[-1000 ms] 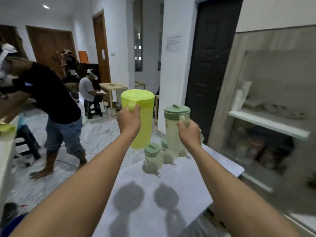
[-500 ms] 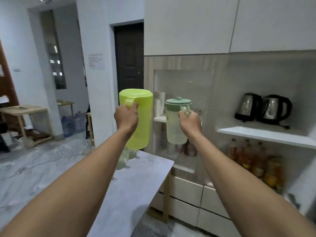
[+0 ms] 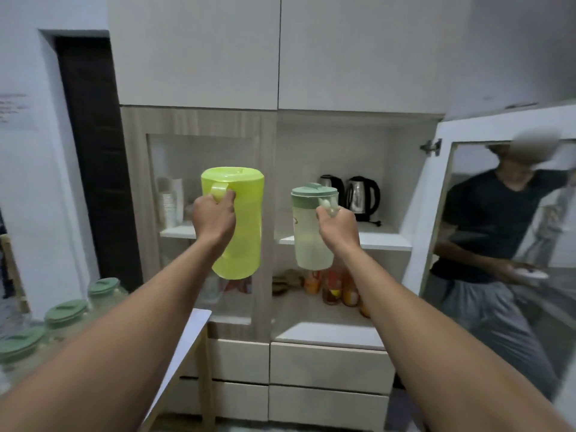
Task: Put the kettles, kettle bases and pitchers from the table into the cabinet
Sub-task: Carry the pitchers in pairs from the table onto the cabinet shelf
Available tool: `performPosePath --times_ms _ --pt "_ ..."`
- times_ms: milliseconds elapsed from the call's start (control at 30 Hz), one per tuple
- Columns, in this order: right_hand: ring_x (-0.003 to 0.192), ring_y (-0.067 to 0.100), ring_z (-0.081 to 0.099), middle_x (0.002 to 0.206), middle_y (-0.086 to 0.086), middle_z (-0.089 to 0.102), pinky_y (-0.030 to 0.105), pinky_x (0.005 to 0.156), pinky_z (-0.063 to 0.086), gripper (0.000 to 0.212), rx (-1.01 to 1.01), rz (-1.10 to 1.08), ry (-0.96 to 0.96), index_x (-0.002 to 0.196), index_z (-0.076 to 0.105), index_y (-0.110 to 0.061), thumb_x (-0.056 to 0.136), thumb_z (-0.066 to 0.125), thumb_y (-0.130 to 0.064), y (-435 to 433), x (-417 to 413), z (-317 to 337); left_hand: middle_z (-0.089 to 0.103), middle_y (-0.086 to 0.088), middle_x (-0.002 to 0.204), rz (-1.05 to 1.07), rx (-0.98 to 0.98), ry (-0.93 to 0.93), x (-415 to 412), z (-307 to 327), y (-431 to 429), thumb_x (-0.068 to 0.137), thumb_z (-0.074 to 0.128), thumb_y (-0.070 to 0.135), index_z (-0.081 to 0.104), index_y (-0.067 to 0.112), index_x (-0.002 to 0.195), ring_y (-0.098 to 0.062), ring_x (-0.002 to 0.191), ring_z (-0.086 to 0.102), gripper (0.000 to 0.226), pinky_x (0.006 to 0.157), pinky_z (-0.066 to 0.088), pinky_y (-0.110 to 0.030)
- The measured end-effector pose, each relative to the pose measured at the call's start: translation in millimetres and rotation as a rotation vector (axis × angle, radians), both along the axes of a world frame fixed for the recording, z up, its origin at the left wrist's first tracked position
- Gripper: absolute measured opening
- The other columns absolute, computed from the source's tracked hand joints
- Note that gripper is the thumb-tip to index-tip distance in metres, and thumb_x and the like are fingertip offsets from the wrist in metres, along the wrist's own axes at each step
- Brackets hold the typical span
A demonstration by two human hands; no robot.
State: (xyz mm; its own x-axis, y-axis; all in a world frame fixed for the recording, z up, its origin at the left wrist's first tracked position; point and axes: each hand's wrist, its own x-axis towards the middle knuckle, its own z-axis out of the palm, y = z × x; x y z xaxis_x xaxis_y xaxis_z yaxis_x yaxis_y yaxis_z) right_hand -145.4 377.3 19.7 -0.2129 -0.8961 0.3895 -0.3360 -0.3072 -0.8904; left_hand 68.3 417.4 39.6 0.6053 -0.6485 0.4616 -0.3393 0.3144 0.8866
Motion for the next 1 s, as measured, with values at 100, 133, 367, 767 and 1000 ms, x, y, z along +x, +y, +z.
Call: performPosePath --times_ms 100,133,367,767,1000 --pt "0.063 0.016 0.054 0.071 0.001 0.061 0.029 0.053 0.035 0.023 -0.006 -0.047 -0.001 0.080 0.063 -0.012 0.094 0.057 -0.029 -14 -38 0 0.054 -0.009 0.067 -0.050 0.009 0.012 -37 1 -18 0.094 0.060 0.031 0.065 -0.011 0.081 -0.022 0.064 0.047 0.044 0.060 0.037 -0.034" --pt "0.064 0.017 0.055 0.071 0.002 0.061 0.029 0.054 0.036 0.023 -0.001 -0.051 -0.008 0.080 0.063 -0.012 0.094 0.057 -0.030 -17 -46 -1 0.053 -0.009 0.066 -0.065 0.004 0.013 -46 0 -23 0.094 0.061 0.032 0.065 -0.011 0.080 -0.022 0.063 0.047 0.045 0.060 0.038 -0.034" --pt "0.063 0.019 0.054 0.068 0.002 0.059 0.034 0.060 0.041 0.021 0.035 -0.079 -0.056 0.075 0.059 -0.017 0.092 0.054 -0.029 -62 -99 -18 0.053 -0.005 0.062 -0.155 0.043 0.010 -107 -12 -83 0.095 0.059 0.032 0.065 -0.004 0.075 -0.022 0.060 0.048 0.041 0.059 0.041 -0.035" --pt "0.062 0.021 0.047 0.064 0.003 0.051 0.036 0.062 0.041 0.021 0.045 -0.104 -0.084 0.073 0.051 -0.015 0.089 0.054 -0.027 -209 -137 -21 0.047 -0.008 0.066 -0.228 0.056 0.052 -148 -21 -245 0.094 0.061 0.031 0.053 0.009 0.074 -0.020 0.059 0.042 0.031 0.054 0.035 -0.031" --pt "0.057 0.018 0.042 0.056 -0.003 0.046 0.036 0.060 0.037 0.021 0.023 -0.083 -0.106 0.068 0.050 -0.019 0.087 0.054 -0.026 -301 -136 -11 0.041 -0.005 0.059 -0.228 0.035 0.048 -154 -9 -337 0.094 0.060 0.027 0.049 0.011 0.068 -0.019 0.056 0.037 0.033 0.052 0.031 -0.032"
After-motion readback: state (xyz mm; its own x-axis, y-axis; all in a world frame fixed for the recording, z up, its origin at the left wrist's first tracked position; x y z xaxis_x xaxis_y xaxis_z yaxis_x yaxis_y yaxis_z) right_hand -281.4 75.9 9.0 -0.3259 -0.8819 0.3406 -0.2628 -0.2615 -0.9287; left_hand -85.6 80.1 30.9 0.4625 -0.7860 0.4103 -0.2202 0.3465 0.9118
